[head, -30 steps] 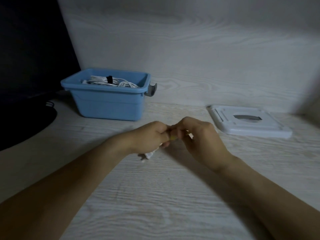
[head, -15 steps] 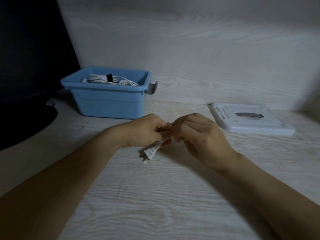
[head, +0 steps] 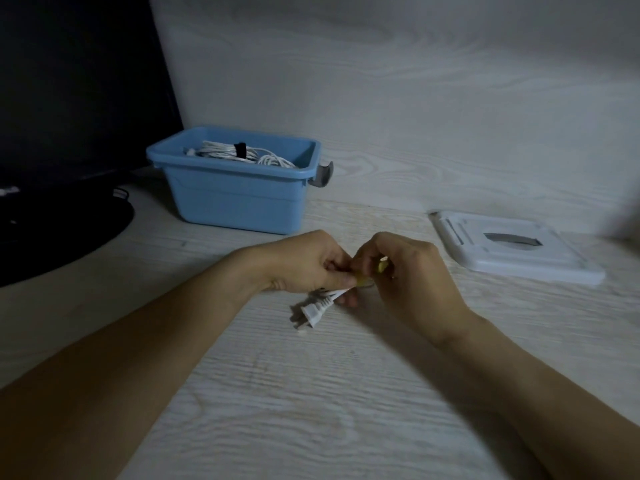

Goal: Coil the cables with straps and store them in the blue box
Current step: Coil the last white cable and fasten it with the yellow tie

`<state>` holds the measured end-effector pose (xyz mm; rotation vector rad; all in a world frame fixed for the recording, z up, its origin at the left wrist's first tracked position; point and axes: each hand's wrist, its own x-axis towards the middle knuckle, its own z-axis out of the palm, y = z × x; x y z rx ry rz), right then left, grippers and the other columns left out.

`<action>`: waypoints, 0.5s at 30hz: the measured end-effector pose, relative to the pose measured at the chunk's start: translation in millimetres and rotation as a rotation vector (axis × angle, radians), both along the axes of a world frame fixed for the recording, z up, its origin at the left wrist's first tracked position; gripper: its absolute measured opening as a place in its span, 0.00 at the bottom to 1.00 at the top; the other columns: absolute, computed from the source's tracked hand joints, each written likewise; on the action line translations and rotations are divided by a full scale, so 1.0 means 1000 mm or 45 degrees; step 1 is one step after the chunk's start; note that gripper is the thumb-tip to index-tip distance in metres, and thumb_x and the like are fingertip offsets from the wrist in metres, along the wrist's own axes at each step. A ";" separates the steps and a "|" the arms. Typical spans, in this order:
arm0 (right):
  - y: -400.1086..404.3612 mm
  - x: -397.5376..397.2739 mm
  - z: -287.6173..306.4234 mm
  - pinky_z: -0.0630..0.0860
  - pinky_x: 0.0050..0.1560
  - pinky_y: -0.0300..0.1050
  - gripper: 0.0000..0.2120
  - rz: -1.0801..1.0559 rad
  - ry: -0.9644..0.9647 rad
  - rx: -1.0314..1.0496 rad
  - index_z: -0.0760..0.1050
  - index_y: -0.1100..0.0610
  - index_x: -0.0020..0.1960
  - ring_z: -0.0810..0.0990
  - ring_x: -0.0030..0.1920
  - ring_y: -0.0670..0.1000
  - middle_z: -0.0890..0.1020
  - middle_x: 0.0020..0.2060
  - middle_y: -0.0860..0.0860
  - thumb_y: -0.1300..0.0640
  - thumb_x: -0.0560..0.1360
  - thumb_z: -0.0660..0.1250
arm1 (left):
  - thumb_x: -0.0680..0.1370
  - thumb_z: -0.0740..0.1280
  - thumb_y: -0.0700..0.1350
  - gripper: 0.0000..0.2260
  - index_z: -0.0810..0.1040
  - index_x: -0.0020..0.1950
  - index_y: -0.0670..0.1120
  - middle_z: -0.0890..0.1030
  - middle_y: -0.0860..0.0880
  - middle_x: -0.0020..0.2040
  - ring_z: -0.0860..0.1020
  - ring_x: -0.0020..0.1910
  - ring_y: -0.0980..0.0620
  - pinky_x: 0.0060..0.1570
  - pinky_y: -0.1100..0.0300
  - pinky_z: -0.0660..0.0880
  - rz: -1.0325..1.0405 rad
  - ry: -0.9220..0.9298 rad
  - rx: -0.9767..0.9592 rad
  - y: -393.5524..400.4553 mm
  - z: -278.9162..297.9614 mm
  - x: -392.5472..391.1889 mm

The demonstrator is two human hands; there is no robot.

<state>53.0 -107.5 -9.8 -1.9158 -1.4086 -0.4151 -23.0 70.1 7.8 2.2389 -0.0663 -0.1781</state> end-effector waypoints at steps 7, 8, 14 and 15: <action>-0.002 0.010 -0.007 0.71 0.37 0.32 0.18 -0.107 0.209 0.043 0.74 0.52 0.37 0.79 0.39 0.46 0.83 0.36 0.48 0.75 0.66 0.68 | 0.75 0.73 0.42 0.05 0.85 0.49 0.43 0.86 0.49 0.43 0.84 0.46 0.54 0.55 0.52 0.80 0.170 -0.221 0.020 -0.011 -0.006 0.008; -0.002 0.010 -0.007 0.71 0.37 0.33 0.19 -0.119 0.236 0.065 0.73 0.50 0.37 0.79 0.39 0.46 0.83 0.37 0.48 0.75 0.67 0.69 | 0.74 0.74 0.42 0.06 0.86 0.50 0.44 0.86 0.51 0.44 0.84 0.47 0.56 0.56 0.52 0.80 0.187 -0.256 0.022 -0.012 -0.007 0.008; -0.004 0.011 -0.011 0.79 0.39 0.42 0.15 -0.157 0.562 0.176 0.73 0.52 0.38 0.83 0.38 0.49 0.84 0.36 0.49 0.69 0.74 0.70 | 0.73 0.75 0.42 0.19 0.70 0.56 0.57 0.85 0.53 0.47 0.81 0.51 0.58 0.59 0.53 0.76 0.288 -0.366 0.039 -0.016 -0.012 0.008; -0.003 0.011 -0.010 0.79 0.39 0.42 0.13 -0.161 0.625 0.173 0.73 0.53 0.38 0.83 0.37 0.48 0.84 0.36 0.50 0.68 0.75 0.70 | 0.74 0.74 0.41 0.19 0.68 0.55 0.58 0.85 0.54 0.46 0.80 0.52 0.57 0.61 0.54 0.74 0.286 -0.401 0.080 -0.018 -0.014 0.008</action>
